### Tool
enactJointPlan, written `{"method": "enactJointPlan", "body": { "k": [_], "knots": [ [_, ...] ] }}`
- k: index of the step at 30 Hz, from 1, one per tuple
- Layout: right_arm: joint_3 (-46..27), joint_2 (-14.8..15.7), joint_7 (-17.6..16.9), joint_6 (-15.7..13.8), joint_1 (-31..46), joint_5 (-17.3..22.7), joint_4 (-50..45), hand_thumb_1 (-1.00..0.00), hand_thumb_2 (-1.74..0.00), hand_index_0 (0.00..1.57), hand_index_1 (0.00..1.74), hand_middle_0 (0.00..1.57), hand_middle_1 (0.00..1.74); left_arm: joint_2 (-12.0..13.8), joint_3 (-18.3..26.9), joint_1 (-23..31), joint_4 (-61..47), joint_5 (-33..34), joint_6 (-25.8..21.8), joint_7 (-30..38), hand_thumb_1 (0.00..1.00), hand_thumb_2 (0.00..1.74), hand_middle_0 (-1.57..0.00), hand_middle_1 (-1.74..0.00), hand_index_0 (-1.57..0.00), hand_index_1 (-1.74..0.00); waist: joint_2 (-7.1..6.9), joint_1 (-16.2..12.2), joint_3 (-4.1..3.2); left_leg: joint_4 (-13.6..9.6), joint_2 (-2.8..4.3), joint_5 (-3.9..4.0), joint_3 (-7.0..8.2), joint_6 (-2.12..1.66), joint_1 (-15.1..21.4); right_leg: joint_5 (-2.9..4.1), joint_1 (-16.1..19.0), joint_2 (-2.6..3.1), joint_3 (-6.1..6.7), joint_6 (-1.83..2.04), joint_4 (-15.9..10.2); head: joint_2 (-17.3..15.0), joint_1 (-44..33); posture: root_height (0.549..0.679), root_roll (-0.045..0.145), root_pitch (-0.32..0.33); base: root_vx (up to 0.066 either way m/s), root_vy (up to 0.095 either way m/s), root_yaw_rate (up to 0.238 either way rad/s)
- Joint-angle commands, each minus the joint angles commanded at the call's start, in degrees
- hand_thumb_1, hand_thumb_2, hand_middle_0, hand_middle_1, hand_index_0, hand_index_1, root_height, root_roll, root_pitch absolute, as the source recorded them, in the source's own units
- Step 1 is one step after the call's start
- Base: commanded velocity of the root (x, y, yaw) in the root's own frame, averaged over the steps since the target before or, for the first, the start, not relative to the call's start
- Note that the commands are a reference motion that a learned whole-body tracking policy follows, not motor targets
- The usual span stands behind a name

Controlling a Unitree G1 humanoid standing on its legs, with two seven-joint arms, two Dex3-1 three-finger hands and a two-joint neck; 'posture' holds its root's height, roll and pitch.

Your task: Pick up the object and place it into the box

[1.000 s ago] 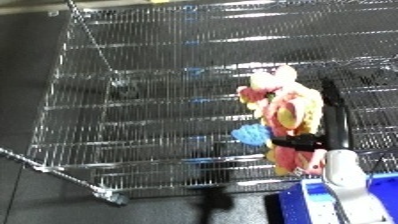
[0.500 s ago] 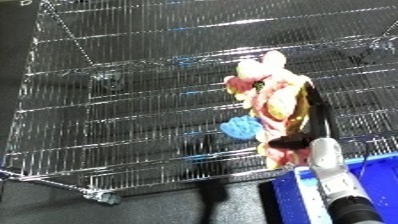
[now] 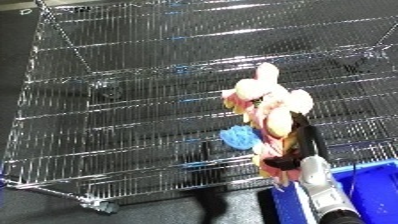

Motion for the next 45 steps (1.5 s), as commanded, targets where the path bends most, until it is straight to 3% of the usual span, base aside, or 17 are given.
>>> {"method": "enactJointPlan", "body": {
  "k": [6, 17, 24, 33, 45],
  "knots": [
    [-0.6, 0.8, -0.9, -0.3, 0.8, 0.5, -0.9, -1.0, -1.74, 1.57, 1.74, 1.57, 1.74, 0.1, 0.3, 0.2, 0.4, -0.3, -0.4, 0.0, 1.0, 1.74, -1.57, -1.74, -1.57, -1.74, -0.26, -0.2, 0.0, -0.1, 0.09, 0.02, 0.0, -0.05, 0.4, 0.05, 0.4, -0.05, -0.14, 0.01, -0.1, 0.1, 0.0, 0.628, 0.057, -0.043, -0.01, -0.002, 0.005],
    [-2.2, 0.7, -2.6, -0.7, 2.6, 0.0, -3.1, -1.0, -1.74, 1.57, 1.74, 1.57, 1.74, 0.1, 0.5, -0.9, 1.7, 0.0, -0.5, -0.2, 1.0, 1.74, -1.57, -1.74, -1.57, -1.74, -1.14, -0.5, 0.0, 0.5, 0.21, -0.09, -0.29, -0.05, 0.8, 0.54, 1.3, -0.27, -0.28, 0.0, 0.0, -0.3, 1.8, 0.627, 0.057, -0.067, -0.025, -0.008, 0.015],
    [-6.1, -0.3, -5.0, -2.6, 7.0, 1.1, -11.4, -1.0, -1.74, 1.57, 1.74, 1.57, 1.74, -0.3, 1.0, -2.0, 2.9, 0.2, -0.3, -0.2, 1.0, 1.74, -1.57, -1.74, -1.57, -1.74, -2.26, -2.1, 0.0, 0.3, 0.52, -0.21, 0.03, 0.15, 2.4, 1.06, 2.9, -0.41, -0.22, 0.15, -0.7, 0.3, 3.2, 0.628, 0.058, -0.093, -0.022, -0.001, -0.032],
    [-17.9, -0.2, -8.6, -5.8, 21.9, 0.4, -31.9, -1.0, -1.74, 1.57, 1.74, 1.57, 1.74, -2.1, 1.7, -3.8, 5.1, 0.8, 0.0, 0.2, 1.0, 1.74, -1.57, -1.74, -1.57, -1.74, -4.0, -5.6, 0.0, 1.1, 0.95, -0.83, 0.45, 0.78, 4.9, 1.27, 5.2, -0.4, 0.15, 0.16, -0.6, 0.1, 6.4, 0.625, 0.06, -0.147, -0.007, -0.005, -0.053],
    [-34.2, 0.2, -11.5, -8.0, 37.8, -1.9, -49.9, -1.0, -1.74, 1.57, 1.74, 1.57, 1.74, -2.6, 1.7, -5.1, 5.7, 0.6, 1.4, -0.5, 1.0, 1.74, -1.57, -1.74, -1.57, -1.74, -5.31, -9.9, 0.0, 2.2, 1.66, -1.61, 1.27, 1.02, 7.3, 1.49, 7.8, -0.28, 0.73, 0.2, -1.0, 0.9, 14.8, 0.62, 0.063, -0.208, 0.0, -0.008, -0.054]
  ]
}}
